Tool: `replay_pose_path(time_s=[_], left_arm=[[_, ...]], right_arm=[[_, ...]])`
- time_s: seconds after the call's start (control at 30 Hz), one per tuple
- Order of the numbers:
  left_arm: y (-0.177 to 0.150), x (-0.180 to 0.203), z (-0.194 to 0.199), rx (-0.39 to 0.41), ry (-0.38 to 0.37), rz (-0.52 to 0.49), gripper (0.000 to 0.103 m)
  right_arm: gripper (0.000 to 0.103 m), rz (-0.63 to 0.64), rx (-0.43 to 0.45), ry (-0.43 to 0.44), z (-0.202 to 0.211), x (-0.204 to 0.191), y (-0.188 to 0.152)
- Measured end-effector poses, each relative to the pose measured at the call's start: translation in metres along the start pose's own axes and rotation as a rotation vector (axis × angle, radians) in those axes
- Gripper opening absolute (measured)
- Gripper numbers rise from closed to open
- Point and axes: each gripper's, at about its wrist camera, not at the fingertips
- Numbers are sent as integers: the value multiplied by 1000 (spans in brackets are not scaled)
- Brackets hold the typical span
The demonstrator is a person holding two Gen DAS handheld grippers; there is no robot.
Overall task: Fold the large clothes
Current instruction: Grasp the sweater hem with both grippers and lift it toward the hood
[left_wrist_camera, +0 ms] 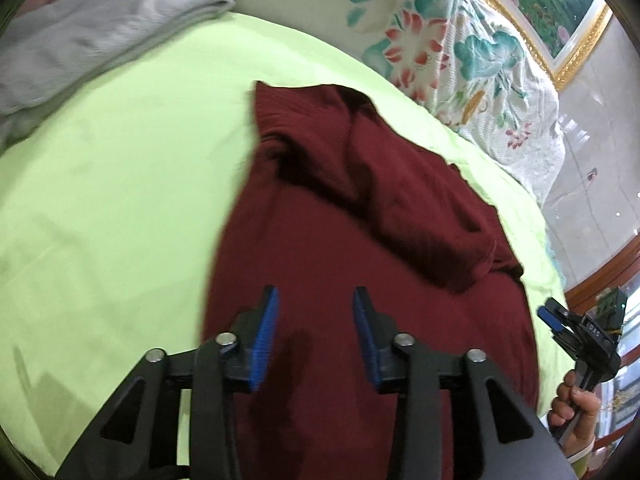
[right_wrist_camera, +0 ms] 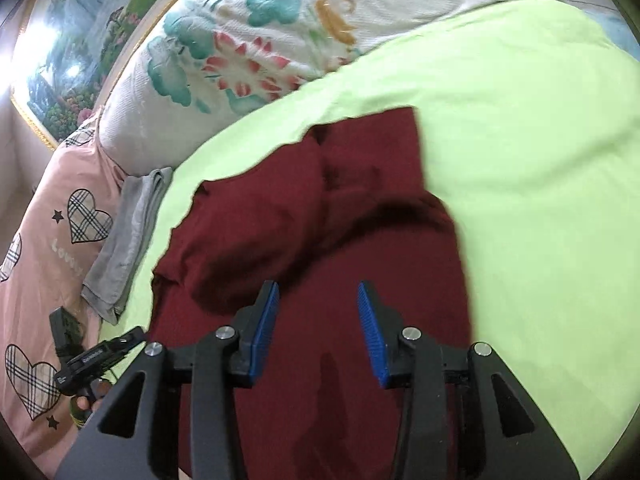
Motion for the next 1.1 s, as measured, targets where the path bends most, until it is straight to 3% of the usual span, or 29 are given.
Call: replay_pose_path(time_s=[0.13,0.27,0.5,0.77,0.87,0.97,1.0,1.03,1.1], left_arm=[[-23,-21,27,1,42,9,56],[-42,-40,32,-37,36,53,58],[-77,-37,33,-116,-167,59,60],[-109,-34,50,-163,-257,9,57],[-115,-35,51,-174,-270,0,51],[-115,-34,47,-191,-270,3,26],[-117,-34,46,-196,-267,2,11],[-118,-32,45,-199,-259,-5,8],[-120,-29,46,-182,-242,-28,7]], right_arm=[[45,-38,5,-31,19,26,-17],[49,-78,-13,-19,30,52,-31],[49,-79,-147,209,21,51,-72],[49,-39,-202,362,35,47,-116],[49,-42,-197,381,33,47,-122],[44,-16,-201,369,32,44,-123],[39,7,-206,353,32,42,-123],[35,20,-208,342,33,41,-123],[10,49,-214,314,34,40,-124]])
Point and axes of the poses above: each gripper's, at about its wrist camera, not at the fingertips, and z roughly against the way its jaws point, x to its right, y to its top, and after that the axes turned 11 degrees about -y, right-handed
